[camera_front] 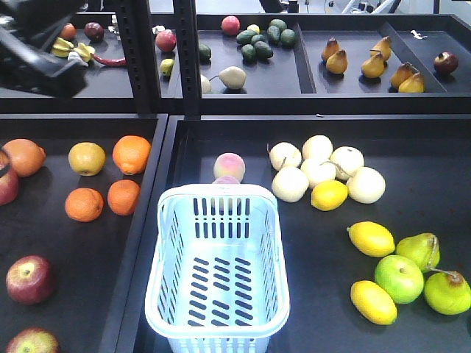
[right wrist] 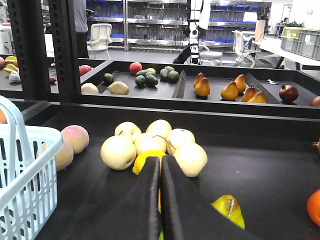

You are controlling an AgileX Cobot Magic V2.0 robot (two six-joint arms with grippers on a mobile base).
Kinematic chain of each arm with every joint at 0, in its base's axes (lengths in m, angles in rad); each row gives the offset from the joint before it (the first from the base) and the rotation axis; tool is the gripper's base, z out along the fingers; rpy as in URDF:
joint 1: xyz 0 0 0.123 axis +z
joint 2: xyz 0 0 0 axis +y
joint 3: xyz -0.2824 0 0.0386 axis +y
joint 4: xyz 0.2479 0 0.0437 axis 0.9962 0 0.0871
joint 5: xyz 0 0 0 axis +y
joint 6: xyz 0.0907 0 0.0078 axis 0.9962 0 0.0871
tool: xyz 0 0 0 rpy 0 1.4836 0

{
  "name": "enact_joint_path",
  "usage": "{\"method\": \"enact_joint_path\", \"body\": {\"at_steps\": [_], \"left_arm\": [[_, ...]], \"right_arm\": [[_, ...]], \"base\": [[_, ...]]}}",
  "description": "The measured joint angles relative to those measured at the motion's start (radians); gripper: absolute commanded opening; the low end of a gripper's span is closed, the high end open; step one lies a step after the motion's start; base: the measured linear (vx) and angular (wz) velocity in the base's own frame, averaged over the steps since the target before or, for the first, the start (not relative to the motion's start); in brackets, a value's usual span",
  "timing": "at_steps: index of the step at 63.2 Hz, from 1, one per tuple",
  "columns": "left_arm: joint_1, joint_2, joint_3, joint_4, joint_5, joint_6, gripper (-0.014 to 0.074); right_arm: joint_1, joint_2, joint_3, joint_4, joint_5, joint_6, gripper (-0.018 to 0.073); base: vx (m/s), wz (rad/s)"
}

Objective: Pick three apples into basket with both arms
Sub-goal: 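Raise the left arm and swing it toward the basket handle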

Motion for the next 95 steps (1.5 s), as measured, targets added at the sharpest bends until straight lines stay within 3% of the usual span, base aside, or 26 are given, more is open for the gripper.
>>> {"method": "enact_joint_path", "body": {"at_steps": [7, 18, 38, 55, 59, 64, 75, 77, 84, 95], "left_arm": [[0.000, 0.025, -0.001, 0.016, -0.011, -0.012, -0.0006], [0.000, 0.028, -0.004, 0.120, -0.008, -0.013, -0.0006], [0.000, 0.028, -0.004, 0.196, 0.140, 0.009, -0.0006], [0.000, 0.028, -0.004, 0.260, 0.163, 0.019, -0.0006], [0.000, 0.028, -0.004, 0.317, 0.162, -0.001, -0.0006], [0.000, 0.027, -0.004, 0.440, 0.122, -0.101, -0.0006], [0.000, 0.017, -0.008, 0.814, -0.031, -0.497, -0.0006], [-0.001, 0.017, -0.008, 0.850, -0.064, -0.563, -0.0006], [-0.001, 0.016, -0.009, 0.914, -0.129, -0.690, -0.0006], [-0.001, 0.016, -0.010, 0.917, -0.137, -0.733, -0.0002]], "right_arm": [[0.000, 0.000, 0.000, 0.000, 0.000, 0.000, -0.0008], [0.000, 0.000, 0.000, 0.000, 0.000, 0.000, -0.0008], [0.000, 0.000, 0.000, 0.000, 0.000, 0.000, -0.0008], [0.000, 0.000, 0.000, 0.000, 0.000, 0.000, -0.0008], [0.000, 0.000, 0.000, 0.000, 0.000, 0.000, -0.0008], [0.000, 0.000, 0.000, 0.000, 0.000, 0.000, -0.0008], [0.000, 0.000, 0.000, 0.000, 0.000, 0.000, -0.0008], [0.000, 0.000, 0.000, 0.000, 0.000, 0.000, -0.0008], [0.000, 0.000, 0.000, 0.000, 0.000, 0.000, -0.0008], [0.000, 0.000, 0.000, 0.000, 0.000, 0.000, -0.0008]], "base": [[0.00, 0.00], [0.00, 0.00], [0.00, 0.00], [0.00, 0.00], [0.00, 0.00], [0.00, 0.00], [0.00, 0.00], [0.00, 0.00], [0.00, 0.00], [0.00, 0.00]]}}
